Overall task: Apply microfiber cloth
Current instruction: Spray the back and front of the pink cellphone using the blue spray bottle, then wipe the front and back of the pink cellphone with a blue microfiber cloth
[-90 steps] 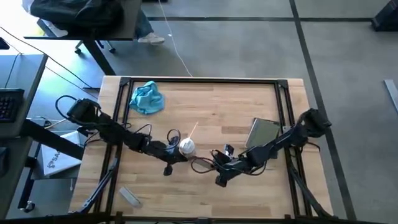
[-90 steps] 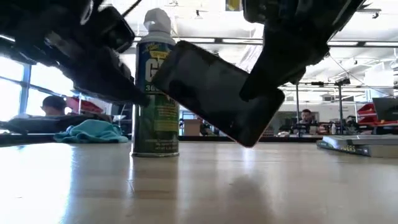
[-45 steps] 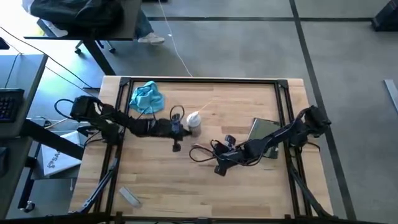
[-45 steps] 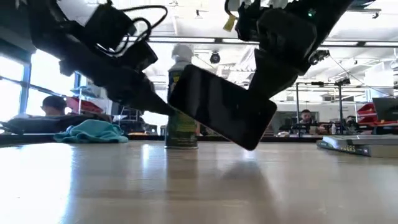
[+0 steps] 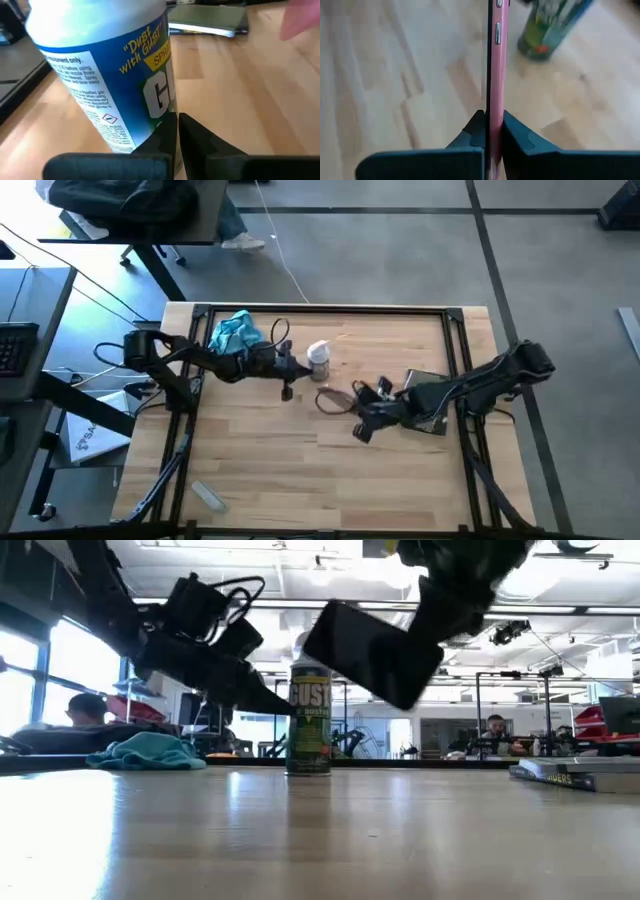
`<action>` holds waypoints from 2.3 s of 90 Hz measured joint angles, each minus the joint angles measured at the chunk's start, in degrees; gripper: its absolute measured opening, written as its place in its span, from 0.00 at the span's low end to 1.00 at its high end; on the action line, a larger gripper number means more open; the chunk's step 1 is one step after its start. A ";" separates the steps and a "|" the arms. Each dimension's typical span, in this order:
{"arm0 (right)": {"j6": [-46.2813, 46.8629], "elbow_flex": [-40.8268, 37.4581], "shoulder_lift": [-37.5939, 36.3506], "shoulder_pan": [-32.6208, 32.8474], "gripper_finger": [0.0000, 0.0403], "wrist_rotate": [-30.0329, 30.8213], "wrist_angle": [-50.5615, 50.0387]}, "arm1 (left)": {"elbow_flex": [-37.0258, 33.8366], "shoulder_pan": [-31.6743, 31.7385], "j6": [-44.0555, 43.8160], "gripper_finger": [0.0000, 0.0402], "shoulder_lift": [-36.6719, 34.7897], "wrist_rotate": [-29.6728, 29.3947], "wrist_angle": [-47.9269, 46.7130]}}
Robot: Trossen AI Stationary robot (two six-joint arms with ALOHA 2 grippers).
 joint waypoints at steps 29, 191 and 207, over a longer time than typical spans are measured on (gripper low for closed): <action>-3.18 0.00 -3.85 -1.16 0.00 -0.69 5.39 | -4.63 -0.26 -6.51 0.00 -15.60 13.31 -5.04; -6.03 -0.04 -3.94 5.98 0.00 -3.34 25.52 | 5.99 32.08 -31.60 0.46 -18.73 -33.21 -70.42; -6.04 -0.04 -3.94 5.99 0.00 -3.17 24.70 | 5.96 33.02 -31.50 0.44 -13.14 -29.04 -69.29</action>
